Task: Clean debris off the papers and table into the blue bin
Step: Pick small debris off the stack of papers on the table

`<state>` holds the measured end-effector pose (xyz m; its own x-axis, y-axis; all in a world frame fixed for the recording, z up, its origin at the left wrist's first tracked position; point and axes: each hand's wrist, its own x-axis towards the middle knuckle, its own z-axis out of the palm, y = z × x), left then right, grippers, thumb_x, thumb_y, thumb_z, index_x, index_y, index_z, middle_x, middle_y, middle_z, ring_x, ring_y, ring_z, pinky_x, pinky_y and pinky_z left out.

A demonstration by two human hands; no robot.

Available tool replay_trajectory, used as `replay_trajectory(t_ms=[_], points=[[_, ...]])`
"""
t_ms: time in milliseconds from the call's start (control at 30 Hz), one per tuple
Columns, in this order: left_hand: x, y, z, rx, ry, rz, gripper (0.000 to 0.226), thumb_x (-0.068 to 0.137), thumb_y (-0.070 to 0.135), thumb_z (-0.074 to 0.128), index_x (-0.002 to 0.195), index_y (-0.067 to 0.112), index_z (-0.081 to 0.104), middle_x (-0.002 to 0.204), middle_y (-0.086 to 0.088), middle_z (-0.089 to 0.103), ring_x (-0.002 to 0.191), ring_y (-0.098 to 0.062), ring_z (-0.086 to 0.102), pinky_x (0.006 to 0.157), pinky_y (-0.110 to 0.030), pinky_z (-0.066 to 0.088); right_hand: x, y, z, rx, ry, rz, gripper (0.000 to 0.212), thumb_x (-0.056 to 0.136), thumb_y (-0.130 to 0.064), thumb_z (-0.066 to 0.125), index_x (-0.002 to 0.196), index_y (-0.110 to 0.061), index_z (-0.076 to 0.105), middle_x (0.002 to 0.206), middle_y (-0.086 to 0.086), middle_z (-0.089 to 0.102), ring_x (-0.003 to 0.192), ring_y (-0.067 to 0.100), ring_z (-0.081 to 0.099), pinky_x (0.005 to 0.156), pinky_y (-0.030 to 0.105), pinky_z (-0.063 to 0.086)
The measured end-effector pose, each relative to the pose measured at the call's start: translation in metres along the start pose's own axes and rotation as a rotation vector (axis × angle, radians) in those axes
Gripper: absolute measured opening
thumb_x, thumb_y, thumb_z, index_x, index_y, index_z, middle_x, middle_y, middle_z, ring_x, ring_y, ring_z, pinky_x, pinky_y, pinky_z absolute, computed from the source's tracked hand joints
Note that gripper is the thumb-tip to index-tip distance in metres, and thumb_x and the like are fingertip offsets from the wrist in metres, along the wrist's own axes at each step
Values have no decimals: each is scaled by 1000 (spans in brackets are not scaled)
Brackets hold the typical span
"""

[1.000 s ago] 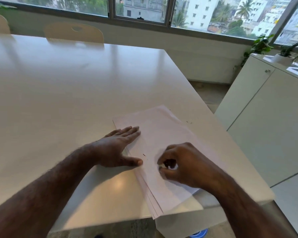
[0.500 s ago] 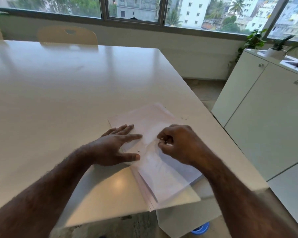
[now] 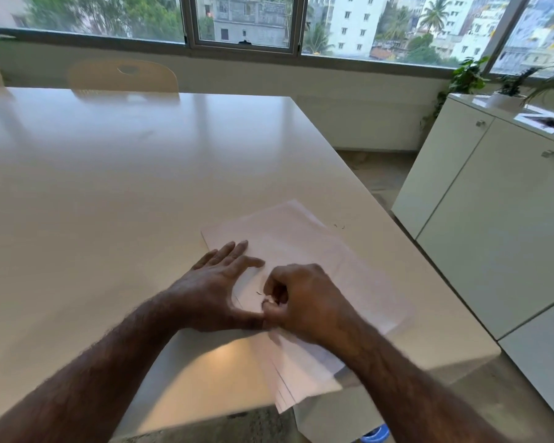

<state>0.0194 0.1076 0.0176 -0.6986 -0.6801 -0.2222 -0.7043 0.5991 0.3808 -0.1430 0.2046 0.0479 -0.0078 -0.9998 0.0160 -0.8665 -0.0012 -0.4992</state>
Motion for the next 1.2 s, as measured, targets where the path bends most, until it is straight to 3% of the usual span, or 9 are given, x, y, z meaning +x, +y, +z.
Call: replay_trajectory(t_ms=[100,200,333,533,700,867,967,1067,1200], points=[[2,-1,0,13,4,12,113,51,94,52,146,52,9,160,13,-19,142,-4,-25,120,-33,-8,13,36,-13,-141,160,161,9,74,-21,63,80,-17,69,84,2,68,79,20,64,69,24,49],[2,-2,1,36,-8,16,117,50,97,47,148,50,4,159,13,-22,142,-5,-27,120,-34,-9,21,61,-27,-241,380,313,15,72,-22,62,80,-13,71,84,5,68,81,23,66,61,18,37],[4,-3,2,108,-29,4,122,52,98,41,150,45,-10,156,11,-29,139,-5,-32,117,-31,-15,1,15,4,-42,127,24,10,74,-22,66,82,-19,73,83,-3,67,74,12,62,70,24,53],[7,-2,1,135,-64,0,124,51,100,37,148,45,-15,154,9,-33,139,-8,-33,116,-33,-17,21,75,-31,-207,410,376,14,72,-22,64,77,-12,72,77,3,65,76,24,66,57,16,40],[7,-3,1,145,-57,-6,123,52,99,37,148,45,-16,154,9,-33,139,-8,-34,116,-32,-16,1,7,18,-18,190,0,13,76,-21,63,82,-15,73,85,0,67,73,15,62,72,27,53],[8,-3,1,148,-62,1,127,45,103,30,149,44,-14,154,10,-32,139,-8,-33,118,-34,-15,24,75,-29,-113,372,363,16,69,-24,65,77,-15,74,80,3,73,78,21,68,69,20,47],[7,-3,3,147,-52,3,127,46,103,31,149,45,-14,155,9,-31,139,-7,-33,118,-34,-15,21,57,-14,-183,413,275,17,71,-25,63,79,-13,72,83,3,68,76,21,65,62,21,41],[7,-4,2,139,-48,-1,126,46,103,32,148,46,-16,153,11,-33,139,-6,-34,117,-34,-16,8,14,18,-61,261,38,15,74,-23,61,81,-15,71,83,0,65,71,15,60,63,24,48],[8,-2,1,133,-51,10,127,44,104,30,148,45,-14,154,11,-32,139,-6,-33,117,-34,-16,28,58,-10,-73,325,219,18,70,-24,62,82,-15,72,86,4,71,82,23,67,72,24,49]])
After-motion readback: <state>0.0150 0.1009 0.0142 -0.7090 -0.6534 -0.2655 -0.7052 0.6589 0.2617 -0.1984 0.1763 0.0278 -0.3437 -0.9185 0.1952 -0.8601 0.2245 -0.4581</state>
